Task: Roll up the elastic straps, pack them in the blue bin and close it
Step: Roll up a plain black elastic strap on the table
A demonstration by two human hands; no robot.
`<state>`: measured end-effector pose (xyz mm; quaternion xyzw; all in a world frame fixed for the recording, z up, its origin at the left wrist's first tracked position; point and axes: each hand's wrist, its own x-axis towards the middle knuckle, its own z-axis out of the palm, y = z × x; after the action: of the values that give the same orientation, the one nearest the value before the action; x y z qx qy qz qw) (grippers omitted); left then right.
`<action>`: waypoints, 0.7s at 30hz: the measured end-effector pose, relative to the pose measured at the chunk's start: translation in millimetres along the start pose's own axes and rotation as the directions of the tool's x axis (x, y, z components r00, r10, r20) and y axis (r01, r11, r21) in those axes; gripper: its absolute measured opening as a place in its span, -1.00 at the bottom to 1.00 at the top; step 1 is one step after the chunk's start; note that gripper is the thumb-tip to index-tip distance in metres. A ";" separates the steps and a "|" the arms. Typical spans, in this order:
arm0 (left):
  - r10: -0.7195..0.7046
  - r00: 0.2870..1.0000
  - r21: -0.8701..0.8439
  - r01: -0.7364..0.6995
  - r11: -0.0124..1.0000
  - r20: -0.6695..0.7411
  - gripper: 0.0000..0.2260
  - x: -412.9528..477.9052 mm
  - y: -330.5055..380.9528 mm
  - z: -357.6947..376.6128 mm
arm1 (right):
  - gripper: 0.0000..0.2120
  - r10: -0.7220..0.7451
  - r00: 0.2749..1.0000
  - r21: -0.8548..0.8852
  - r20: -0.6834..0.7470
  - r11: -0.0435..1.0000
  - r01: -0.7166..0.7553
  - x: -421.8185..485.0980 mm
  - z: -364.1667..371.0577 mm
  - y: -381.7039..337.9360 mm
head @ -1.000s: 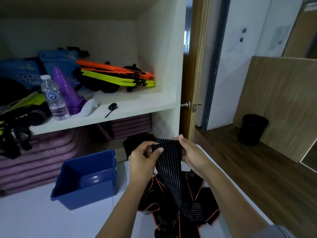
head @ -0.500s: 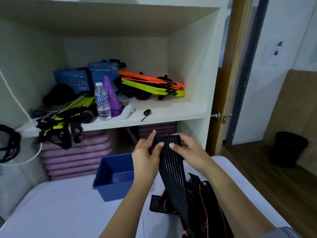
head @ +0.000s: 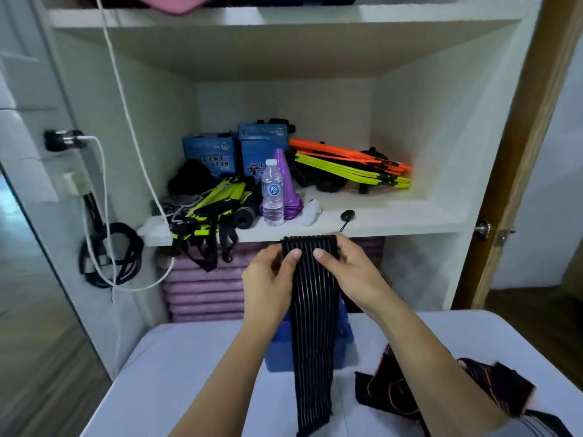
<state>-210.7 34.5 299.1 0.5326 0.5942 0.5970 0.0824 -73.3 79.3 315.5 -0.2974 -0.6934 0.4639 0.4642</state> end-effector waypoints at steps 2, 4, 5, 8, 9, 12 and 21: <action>0.012 1.000 0.029 -0.011 1.000 -0.021 -0.73 5.5 -7.4 -16.6 | -0.81 -0.014 1.000 0.010 0.000 1.000 0.014 5.9 20.2 0.7; 0.031 0.998 0.042 -0.029 0.999 -0.058 -0.77 10.4 -13.6 -34.0 | -0.78 -0.018 1.000 0.027 0.026 0.999 0.017 9.7 38.2 2.6; 0.041 0.997 0.042 -0.038 0.998 -0.071 -0.79 12.2 -16.4 -42.4 | -0.77 -0.019 0.999 0.031 0.039 0.999 0.018 11.3 46.7 4.0; 0.048 0.994 0.045 -0.044 0.998 -0.095 -0.86 16.2 -26.7 -63.9 | -0.78 -0.055 0.998 0.034 0.043 0.998 0.053 15.9 72.3 4.0; 0.042 0.994 0.039 -0.039 0.998 -0.097 -0.87 17.0 -30.0 -70.3 | -0.79 -0.068 0.997 0.029 0.024 0.997 0.067 18.2 80.6 4.2; 0.054 0.997 0.063 -0.050 0.997 -0.063 -0.86 22.6 -36.1 -88.8 | -0.81 -0.066 0.998 0.045 -0.013 0.997 0.066 26.2 100.7 6.3; 0.052 0.999 0.015 -0.052 0.999 -0.004 -0.89 51.8 -56.8 -130.9 | -0.87 -0.081 0.989 -0.068 0.122 0.994 0.090 59.5 131.3 -2.0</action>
<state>-358.8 6.9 317.5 0.5471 0.5847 0.5958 0.0616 -217.3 80.5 321.0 -0.2561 -0.7484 0.4349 0.4304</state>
